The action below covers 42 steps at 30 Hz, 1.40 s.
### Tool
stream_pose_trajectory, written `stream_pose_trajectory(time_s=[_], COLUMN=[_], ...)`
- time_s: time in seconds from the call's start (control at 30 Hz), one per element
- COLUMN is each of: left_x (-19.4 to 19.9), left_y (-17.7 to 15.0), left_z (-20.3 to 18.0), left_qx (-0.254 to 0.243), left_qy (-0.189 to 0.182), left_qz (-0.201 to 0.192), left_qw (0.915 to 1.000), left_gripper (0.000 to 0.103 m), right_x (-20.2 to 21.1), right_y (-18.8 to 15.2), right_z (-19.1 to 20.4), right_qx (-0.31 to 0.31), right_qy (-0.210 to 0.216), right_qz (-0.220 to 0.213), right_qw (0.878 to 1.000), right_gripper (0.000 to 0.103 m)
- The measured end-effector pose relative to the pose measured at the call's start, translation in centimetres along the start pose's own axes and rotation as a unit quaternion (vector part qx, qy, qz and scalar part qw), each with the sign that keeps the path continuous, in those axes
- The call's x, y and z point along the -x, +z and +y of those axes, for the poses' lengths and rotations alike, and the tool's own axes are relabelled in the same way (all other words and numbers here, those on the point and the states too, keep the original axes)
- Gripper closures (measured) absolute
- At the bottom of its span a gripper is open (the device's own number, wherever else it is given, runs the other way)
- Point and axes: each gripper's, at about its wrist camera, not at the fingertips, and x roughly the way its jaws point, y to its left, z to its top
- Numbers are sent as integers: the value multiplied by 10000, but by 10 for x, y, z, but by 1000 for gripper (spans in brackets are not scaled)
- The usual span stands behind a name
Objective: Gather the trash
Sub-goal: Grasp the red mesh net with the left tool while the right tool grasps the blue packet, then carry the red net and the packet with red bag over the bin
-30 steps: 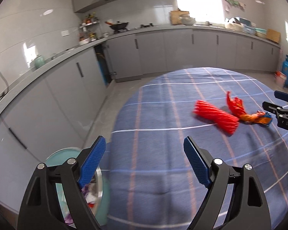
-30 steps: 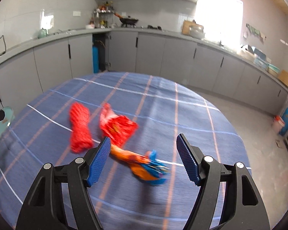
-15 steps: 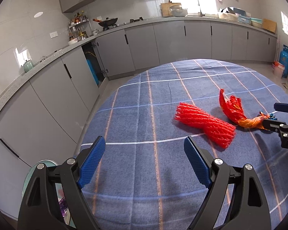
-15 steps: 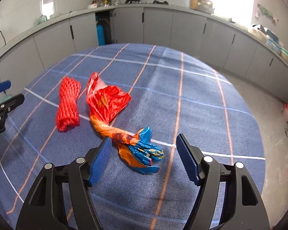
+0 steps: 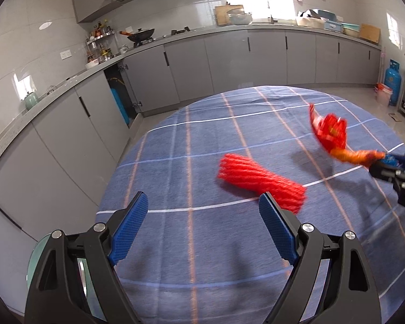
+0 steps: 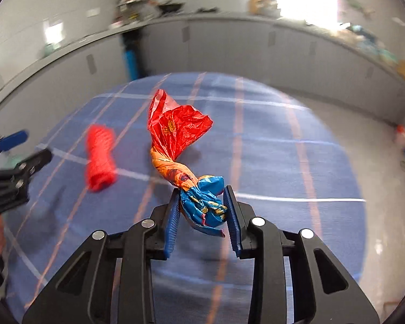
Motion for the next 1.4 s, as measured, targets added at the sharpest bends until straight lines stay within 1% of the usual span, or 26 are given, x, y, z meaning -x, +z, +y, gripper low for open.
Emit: stream_pose_trajectory(time_s=[0.07,0.13,0.2,0.3,0.43,0.5,0.53,0.57,0.63,0.67,0.77,0.83,1.0,1.17,1.4], left_x=[-4,-11,-18,-32,-48,-55,-59,-61,-64,-64,-61,-51,-24,3,38], left_y=[3,8,12,17,20,19,18,17,15,14,12,9,0,-12,-31], left_z=[-10,-20,-27,-39,-53,-57,-58,-58,-57,-55,-50,-41,-11,25,58], left_qx=[-44,-62,-47,-18,-152,-194,-217,-219,-167,-133,-147,-151,-142,67,341], left_qy=[-49,-98,-144,-216,-265,-324,-391,-481,-688,-802,-859,-866,-637,-519,-212], left_qz=[25,60,109,259,454,577,647,718,848,896,890,794,508,333,-15], left_qw=[10000,9999,9998,9994,9985,9976,9969,9960,9939,9927,9922,9930,9966,9981,9992], left_gripper=[20,20,20,20,20,22,32,48,63,73,80,81,81,81,81], right_x=[2,0,-1,-2,-6,-4,-3,-2,-3,-2,0,2,10,14,19], right_y=[-2,-4,-1,1,-1,-4,-4,-5,-2,-2,-1,-3,-3,-2,0], right_z=[-6,-11,-14,-19,-25,-24,-24,-23,-21,-19,-13,-11,5,27,62], right_qx=[-83,-170,-290,-348,-539,-554,-549,-551,-568,-572,-561,-579,-605,-563,-343], right_qy=[-253,-398,-435,-682,-567,-495,-464,-397,-325,-294,-215,-122,88,403,747], right_qz=[-83,-78,-78,-145,-74,-106,-115,-123,-124,-140,-175,-220,-384,-478,-634], right_qw=[9996,9990,9986,9970,9969,9972,9973,9976,9978,9978,9980,9980,9974,9965,9946], right_gripper=[70,70,70,70,70,70,69,69,69,69,69,69,69,69,71])
